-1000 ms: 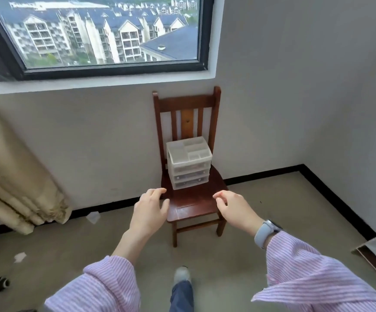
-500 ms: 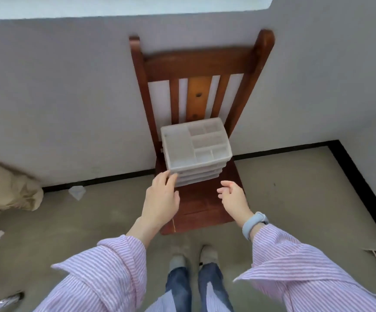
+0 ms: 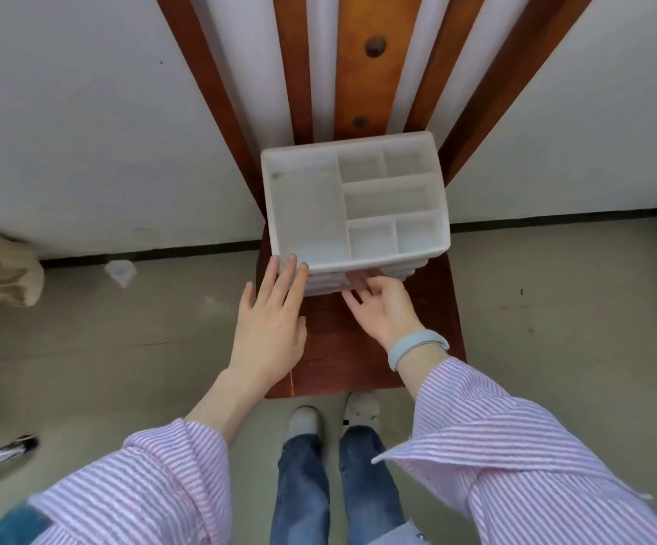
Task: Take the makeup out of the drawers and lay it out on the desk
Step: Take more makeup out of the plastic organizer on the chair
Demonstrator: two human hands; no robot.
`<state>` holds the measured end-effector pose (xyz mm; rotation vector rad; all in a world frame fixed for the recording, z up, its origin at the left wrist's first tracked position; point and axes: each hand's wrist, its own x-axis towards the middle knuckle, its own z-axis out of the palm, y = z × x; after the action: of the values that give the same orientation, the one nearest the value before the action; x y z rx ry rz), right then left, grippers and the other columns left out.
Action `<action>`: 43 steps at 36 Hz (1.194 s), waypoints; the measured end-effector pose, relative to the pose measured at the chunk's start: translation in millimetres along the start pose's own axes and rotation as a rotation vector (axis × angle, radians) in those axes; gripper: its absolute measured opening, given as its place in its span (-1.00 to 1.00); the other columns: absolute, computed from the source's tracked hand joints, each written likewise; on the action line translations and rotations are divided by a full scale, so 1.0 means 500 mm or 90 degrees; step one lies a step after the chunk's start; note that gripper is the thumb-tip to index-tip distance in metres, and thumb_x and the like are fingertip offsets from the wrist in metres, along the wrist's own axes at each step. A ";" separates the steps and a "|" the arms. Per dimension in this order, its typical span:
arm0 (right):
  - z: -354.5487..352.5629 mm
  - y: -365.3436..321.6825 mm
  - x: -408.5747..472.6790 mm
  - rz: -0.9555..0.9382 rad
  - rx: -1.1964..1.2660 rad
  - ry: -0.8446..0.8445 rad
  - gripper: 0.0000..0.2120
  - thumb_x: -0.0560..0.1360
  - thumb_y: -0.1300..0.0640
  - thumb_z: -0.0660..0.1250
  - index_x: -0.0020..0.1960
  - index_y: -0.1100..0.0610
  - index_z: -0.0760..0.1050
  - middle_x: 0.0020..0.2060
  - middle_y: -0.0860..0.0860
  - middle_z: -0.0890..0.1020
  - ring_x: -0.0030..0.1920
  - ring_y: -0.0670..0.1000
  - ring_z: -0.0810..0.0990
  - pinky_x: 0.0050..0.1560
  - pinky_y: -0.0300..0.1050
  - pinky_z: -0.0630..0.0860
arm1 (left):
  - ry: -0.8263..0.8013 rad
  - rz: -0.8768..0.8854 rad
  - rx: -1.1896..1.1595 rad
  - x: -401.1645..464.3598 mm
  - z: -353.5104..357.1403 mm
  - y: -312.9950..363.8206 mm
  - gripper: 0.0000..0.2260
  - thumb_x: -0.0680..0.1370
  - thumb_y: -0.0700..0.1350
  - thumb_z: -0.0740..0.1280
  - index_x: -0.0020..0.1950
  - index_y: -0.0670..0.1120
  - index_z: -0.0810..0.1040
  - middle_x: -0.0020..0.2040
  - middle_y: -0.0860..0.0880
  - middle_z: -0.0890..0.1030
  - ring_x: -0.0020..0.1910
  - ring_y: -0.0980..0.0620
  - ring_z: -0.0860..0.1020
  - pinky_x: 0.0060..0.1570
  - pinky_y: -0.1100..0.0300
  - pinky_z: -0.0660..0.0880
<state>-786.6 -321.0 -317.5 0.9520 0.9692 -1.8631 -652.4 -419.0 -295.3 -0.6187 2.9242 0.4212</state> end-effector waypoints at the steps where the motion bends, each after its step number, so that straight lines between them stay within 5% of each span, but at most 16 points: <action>1: 0.000 0.000 -0.001 0.012 0.014 -0.004 -0.65 0.48 0.48 -0.05 0.05 0.22 0.41 0.00 0.14 0.54 0.14 0.14 0.52 0.14 0.11 0.43 | 0.001 -0.004 -0.004 -0.001 0.000 0.001 -0.34 0.38 -0.23 0.42 0.44 -0.21 0.27 0.45 -0.19 0.29 0.45 -0.21 0.22 0.21 -0.25 0.35; 6: -0.015 0.006 -0.010 0.044 0.026 -0.016 -0.63 0.47 0.48 -0.06 0.02 0.21 0.44 0.01 0.12 0.56 0.05 0.13 0.54 0.26 0.15 0.37 | -0.002 -0.026 -0.022 -0.005 -0.003 0.003 -0.40 0.43 -0.22 0.39 0.44 -0.20 0.28 0.46 -0.18 0.29 0.46 -0.19 0.18 0.22 -0.27 0.32; 14: -0.063 0.023 -0.034 0.081 0.010 -0.028 -0.62 0.49 0.45 -0.06 0.01 0.19 0.48 0.04 0.09 0.56 0.21 0.13 0.45 0.26 0.09 0.37 | 0.025 -0.041 0.020 0.002 0.003 0.015 -0.47 0.47 -0.14 0.38 0.40 -0.21 0.33 0.42 -0.19 0.35 0.45 -0.20 0.21 0.23 -0.30 0.28; 20: -0.046 0.015 -0.029 0.084 0.057 -0.056 -0.82 0.56 0.35 0.06 -0.07 0.21 0.42 -0.01 0.13 0.53 0.23 0.14 0.47 0.24 0.14 0.38 | 0.244 0.009 0.087 0.048 -0.004 0.003 -0.90 0.46 -0.12 0.41 -0.08 -0.12 0.64 -0.14 -0.07 0.66 0.20 -0.18 0.51 0.09 -0.06 0.31; 25: -0.039 -0.006 -0.013 0.065 0.036 -0.060 -0.84 0.56 0.34 0.08 -0.01 0.22 0.42 -0.01 0.12 0.51 0.15 0.13 0.53 0.18 0.13 0.42 | 0.266 0.004 0.119 0.087 -0.009 0.011 -0.80 0.45 -0.04 0.33 -0.30 -0.09 0.63 -0.37 -0.02 0.60 0.02 -0.16 0.57 -0.03 0.02 0.24; 32: -0.068 -0.010 -0.025 0.053 -0.018 -0.060 -0.85 0.56 0.34 0.12 0.07 0.24 0.42 0.02 0.13 0.53 0.22 0.14 0.50 0.18 0.09 0.44 | 0.277 -0.046 0.095 0.102 0.008 0.039 -0.80 0.48 -0.03 0.32 -0.29 -0.07 0.63 -0.34 -0.01 0.60 0.04 -0.14 0.51 -0.04 0.03 0.26; 38: -0.125 0.010 -0.065 0.087 -0.027 -0.049 -0.83 0.52 0.37 0.11 -0.12 0.21 0.45 -0.03 0.15 0.57 0.22 0.17 0.50 0.21 0.08 0.42 | 0.301 -0.053 0.060 0.098 0.012 0.043 -0.83 0.48 -0.06 0.33 -0.27 -0.07 0.63 -0.31 0.00 0.60 0.06 -0.11 0.46 -0.02 0.04 0.24; 43: -0.152 0.014 -0.087 0.097 -0.034 -0.022 -0.84 0.51 0.34 0.09 -0.12 0.19 0.42 -0.05 0.13 0.55 0.20 0.17 0.51 0.21 0.09 0.42 | 0.296 -0.038 0.002 0.067 0.024 0.058 -0.85 0.50 -0.12 0.31 0.01 -0.12 0.60 0.14 -0.10 0.59 0.25 -0.14 0.42 0.12 0.01 0.24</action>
<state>-745.0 -243.8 -313.2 0.9313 0.8962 -1.7130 -694.1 -402.8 -305.5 -0.9088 3.3245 0.2982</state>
